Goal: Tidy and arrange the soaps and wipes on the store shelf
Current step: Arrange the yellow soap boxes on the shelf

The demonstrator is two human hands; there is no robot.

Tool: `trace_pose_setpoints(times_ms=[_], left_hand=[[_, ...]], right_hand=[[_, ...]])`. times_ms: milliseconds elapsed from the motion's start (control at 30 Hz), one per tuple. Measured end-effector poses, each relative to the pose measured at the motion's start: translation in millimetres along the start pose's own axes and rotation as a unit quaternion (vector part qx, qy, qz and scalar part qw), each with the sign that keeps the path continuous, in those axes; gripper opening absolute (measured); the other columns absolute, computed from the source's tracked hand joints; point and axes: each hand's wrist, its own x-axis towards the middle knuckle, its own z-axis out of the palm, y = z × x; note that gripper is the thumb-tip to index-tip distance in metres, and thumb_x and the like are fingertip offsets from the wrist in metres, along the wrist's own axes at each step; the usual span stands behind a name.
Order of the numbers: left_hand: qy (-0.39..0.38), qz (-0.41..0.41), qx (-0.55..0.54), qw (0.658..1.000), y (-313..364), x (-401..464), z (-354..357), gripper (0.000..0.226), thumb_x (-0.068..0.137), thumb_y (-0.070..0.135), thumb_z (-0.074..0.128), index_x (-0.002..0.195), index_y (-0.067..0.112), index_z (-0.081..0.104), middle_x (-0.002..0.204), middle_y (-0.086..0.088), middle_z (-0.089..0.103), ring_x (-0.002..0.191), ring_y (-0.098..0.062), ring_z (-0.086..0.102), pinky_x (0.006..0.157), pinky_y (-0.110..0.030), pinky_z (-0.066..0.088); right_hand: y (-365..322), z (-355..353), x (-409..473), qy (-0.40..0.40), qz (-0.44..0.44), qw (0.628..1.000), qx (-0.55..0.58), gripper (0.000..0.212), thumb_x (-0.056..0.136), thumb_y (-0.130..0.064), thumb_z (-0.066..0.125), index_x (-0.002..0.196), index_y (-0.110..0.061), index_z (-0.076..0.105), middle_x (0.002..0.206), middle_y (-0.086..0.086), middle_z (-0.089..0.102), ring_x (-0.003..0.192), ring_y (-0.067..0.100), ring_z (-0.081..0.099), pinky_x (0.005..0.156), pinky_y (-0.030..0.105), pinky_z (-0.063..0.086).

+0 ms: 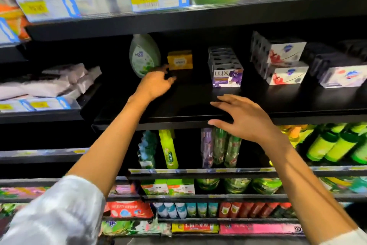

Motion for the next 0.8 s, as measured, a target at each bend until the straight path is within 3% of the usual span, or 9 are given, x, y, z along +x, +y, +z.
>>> trace_pose_setpoints(times_ms=[100,167,233,333,467,633,800], left_hand=[[0.009,-0.037,-0.045,0.998,9.8,40.4,15.6,0.045,0.100,0.017,0.062,0.143,0.006,0.056,0.144,-0.018,0.059,0.134,-0.035,0.056,0.109,-0.036,0.046],[-0.010,-0.073,-0.073,0.995,14.2,59.8,24.8,0.049,0.100,0.029,0.058,0.142,0.005,0.058,0.145,-0.017,0.058,0.136,-0.035,0.054,0.112,-0.039,0.043],[-0.008,-0.083,-0.072,0.994,4.7,86.5,37.7,0.078,0.088,0.055,0.047,0.152,0.009,0.048,0.154,-0.014,0.049,0.142,-0.036,0.047,0.118,-0.043,0.037],[0.009,-0.098,-0.080,0.992,-15.3,131.5,62.0,0.078,0.096,0.036,0.053,0.164,0.015,0.022,0.166,-0.016,0.031,0.151,-0.037,0.034,0.124,-0.042,0.030],[0.044,-0.087,-0.076,0.992,-6.8,130.3,61.0,0.066,0.097,0.025,0.059,0.157,0.012,0.037,0.159,-0.018,0.043,0.145,-0.039,0.043,0.118,-0.041,0.038],[0.096,-0.054,-0.097,0.989,-10.2,124.0,59.7,0.049,0.096,0.020,0.061,0.141,0.007,0.046,0.139,-0.019,0.057,0.125,-0.040,0.057,0.094,-0.037,0.043],[0.113,-0.008,-0.100,0.989,-27.7,115.8,55.1,0.051,0.092,0.029,0.062,0.141,0.022,0.053,0.134,-0.009,0.067,0.121,-0.038,0.063,0.099,-0.045,0.053]], right_hand=[[2.2,2.9,-0.3,0.019,0.006,1.000,0.008,0.077,0.088,-0.084,0.035,0.154,-0.044,0.044,0.164,-0.016,0.034,0.153,0.008,0.025,0.122,0.031,0.023],[2.7,5.2,-0.9,0.037,0.012,0.999,0.015,0.075,0.088,-0.084,0.040,0.151,-0.044,0.049,0.162,-0.017,0.039,0.152,0.007,0.029,0.120,0.030,0.026],[1.8,7.6,-1.4,0.054,0.013,0.998,0.021,0.074,0.087,-0.084,0.042,0.148,-0.044,0.053,0.159,-0.017,0.043,0.150,0.006,0.033,0.120,0.029,0.028],[3.2,11.5,0.3,0.061,0.019,0.997,0.036,0.076,0.084,-0.086,0.041,0.145,-0.044,0.056,0.157,-0.016,0.046,0.149,0.006,0.035,0.121,0.031,0.029],[6.2,12.4,2.1,0.051,0.025,0.997,0.043,0.079,0.083,-0.089,0.039,0.147,-0.046,0.053,0.159,-0.019,0.043,0.151,0.004,0.031,0.124,0.035,0.030],[6.6,14.6,3.6,0.047,0.028,0.997,0.045,0.079,0.082,-0.090,0.041,0.148,-0.047,0.051,0.160,-0.021,0.041,0.152,0.000,0.027,0.125,0.033,0.028],[5.7,14.9,3.3,0.071,0.010,0.996,0.049,0.074,0.084,-0.084,0.048,0.146,-0.043,0.056,0.157,-0.018,0.046,0.150,0.001,0.032,0.122,0.030,0.028]])
